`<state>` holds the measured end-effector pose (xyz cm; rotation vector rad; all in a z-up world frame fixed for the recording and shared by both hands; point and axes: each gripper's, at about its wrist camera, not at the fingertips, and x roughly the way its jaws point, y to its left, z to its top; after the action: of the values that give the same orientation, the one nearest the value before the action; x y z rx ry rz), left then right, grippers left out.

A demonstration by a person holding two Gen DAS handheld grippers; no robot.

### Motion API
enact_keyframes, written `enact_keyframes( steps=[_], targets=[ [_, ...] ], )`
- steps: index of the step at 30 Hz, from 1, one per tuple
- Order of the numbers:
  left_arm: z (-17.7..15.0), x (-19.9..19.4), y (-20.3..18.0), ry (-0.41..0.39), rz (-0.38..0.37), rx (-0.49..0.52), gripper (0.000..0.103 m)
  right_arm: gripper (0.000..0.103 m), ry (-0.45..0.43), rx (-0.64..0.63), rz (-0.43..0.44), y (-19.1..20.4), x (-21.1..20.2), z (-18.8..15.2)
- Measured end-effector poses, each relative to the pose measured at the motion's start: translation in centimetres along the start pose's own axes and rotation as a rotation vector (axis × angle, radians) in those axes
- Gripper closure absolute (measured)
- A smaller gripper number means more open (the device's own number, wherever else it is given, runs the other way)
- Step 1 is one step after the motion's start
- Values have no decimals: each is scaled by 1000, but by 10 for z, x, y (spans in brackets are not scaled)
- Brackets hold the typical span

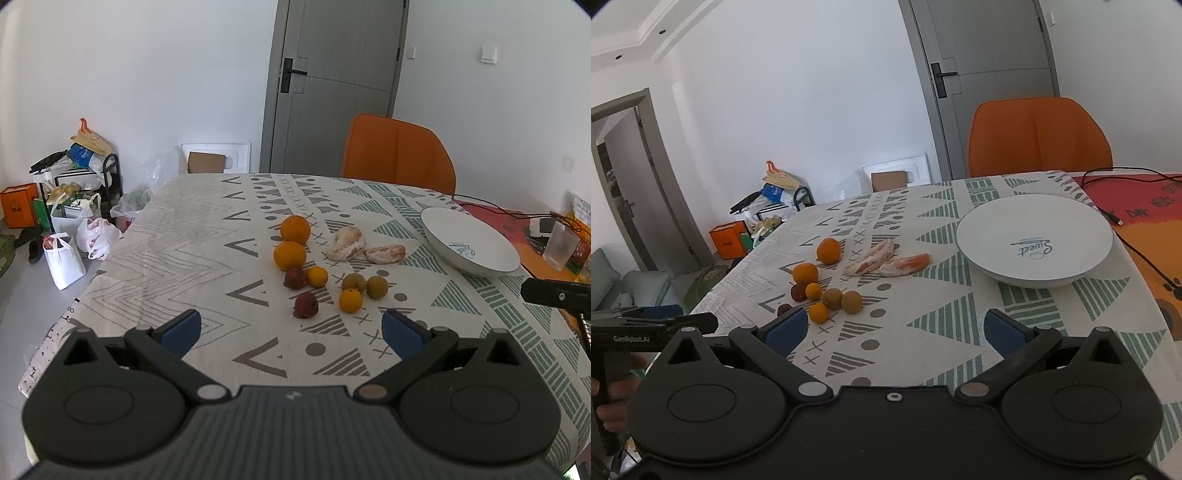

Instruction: Organize fruits

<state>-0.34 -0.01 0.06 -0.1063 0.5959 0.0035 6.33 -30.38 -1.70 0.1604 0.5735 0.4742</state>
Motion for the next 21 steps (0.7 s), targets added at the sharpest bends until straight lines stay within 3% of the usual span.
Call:
enact_keyframes(
  steps=[21],
  targets=[
    [2, -2, -3, -15, 6, 10, 0, 0, -6, -22, -1, 4, -4, -2]
  ],
)
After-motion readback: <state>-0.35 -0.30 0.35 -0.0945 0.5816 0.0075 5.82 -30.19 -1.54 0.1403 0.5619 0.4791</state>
